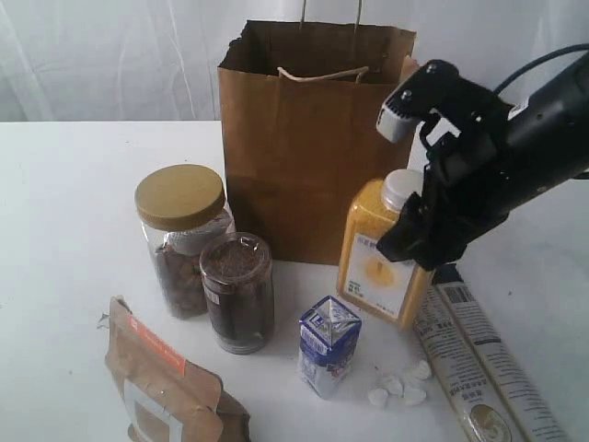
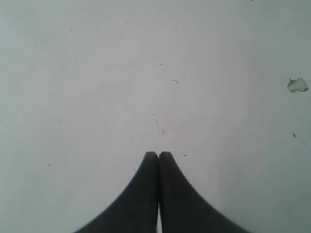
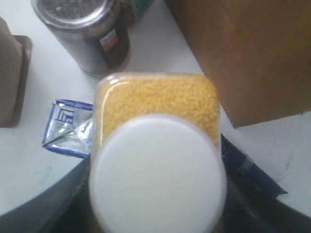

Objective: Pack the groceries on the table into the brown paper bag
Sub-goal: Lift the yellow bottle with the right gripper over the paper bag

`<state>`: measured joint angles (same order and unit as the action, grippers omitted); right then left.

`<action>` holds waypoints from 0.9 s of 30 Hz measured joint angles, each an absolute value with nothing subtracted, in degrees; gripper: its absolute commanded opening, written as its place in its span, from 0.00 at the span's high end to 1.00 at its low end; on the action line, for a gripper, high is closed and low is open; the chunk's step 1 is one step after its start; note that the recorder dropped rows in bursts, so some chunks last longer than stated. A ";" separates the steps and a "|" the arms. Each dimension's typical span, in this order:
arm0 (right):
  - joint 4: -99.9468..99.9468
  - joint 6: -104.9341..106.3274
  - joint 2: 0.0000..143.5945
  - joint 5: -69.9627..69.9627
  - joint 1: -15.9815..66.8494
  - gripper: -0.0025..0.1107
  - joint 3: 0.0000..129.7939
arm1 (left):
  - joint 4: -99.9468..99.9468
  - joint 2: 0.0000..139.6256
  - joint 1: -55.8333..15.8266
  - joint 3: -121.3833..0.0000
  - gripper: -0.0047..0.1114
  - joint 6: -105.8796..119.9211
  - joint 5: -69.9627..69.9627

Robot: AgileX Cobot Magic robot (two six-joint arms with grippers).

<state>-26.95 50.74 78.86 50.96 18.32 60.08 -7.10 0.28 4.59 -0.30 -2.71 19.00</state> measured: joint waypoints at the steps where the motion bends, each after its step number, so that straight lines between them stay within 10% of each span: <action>1: -26.97 50.05 77.69 52.08 18.32 0.72 60.38 | -7.10 0.28 4.59 -0.30 0.96 -2.71 19.00; 27: -72.81 69.99 65.17 50.42 18.32 0.72 72.79 | -7.10 0.28 4.59 -0.30 0.96 -2.71 19.00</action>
